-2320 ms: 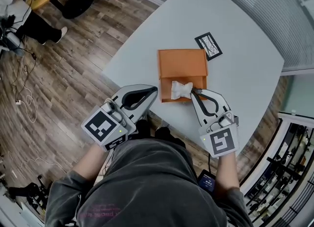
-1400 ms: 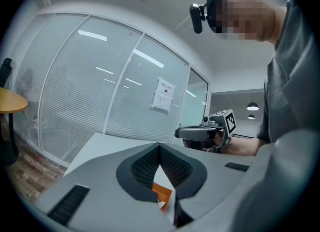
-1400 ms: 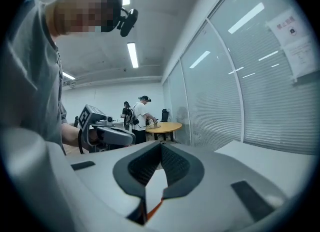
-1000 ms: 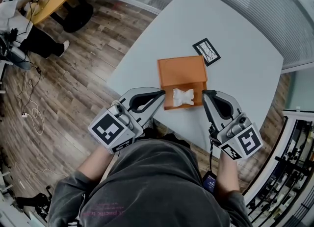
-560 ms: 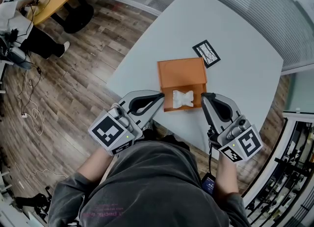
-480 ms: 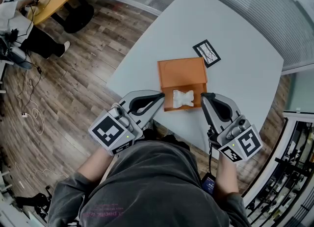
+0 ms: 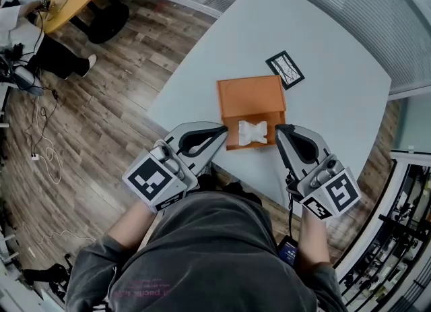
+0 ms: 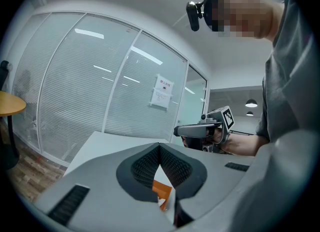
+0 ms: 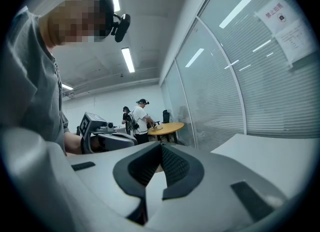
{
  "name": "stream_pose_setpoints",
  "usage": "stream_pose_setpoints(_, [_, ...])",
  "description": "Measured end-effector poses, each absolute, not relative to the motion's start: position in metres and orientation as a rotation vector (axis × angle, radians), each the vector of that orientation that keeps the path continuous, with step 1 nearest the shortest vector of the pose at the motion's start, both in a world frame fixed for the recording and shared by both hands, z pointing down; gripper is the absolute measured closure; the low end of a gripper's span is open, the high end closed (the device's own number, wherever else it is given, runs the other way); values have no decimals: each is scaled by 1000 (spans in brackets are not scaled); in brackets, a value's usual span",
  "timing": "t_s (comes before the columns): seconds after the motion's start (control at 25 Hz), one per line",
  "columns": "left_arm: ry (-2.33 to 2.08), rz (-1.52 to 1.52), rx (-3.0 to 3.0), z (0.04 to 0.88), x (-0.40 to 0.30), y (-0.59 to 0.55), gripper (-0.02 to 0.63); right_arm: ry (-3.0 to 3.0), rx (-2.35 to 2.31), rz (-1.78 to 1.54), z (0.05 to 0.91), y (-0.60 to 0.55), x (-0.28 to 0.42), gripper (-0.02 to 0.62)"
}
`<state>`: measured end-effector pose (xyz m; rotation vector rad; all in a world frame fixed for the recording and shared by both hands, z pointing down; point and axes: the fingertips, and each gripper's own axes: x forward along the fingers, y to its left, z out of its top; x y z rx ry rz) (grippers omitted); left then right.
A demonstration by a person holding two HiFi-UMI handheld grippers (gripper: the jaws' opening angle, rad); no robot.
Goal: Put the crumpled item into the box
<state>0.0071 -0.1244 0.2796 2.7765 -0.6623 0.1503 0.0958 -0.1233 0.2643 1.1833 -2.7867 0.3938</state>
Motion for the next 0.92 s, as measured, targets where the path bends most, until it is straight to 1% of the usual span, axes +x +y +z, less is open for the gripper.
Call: stream_pose_setpoints(0.92, [-683, 137, 2758, 283, 7, -118, 594, -2739, 1133, 404, 283, -118, 96, 592])
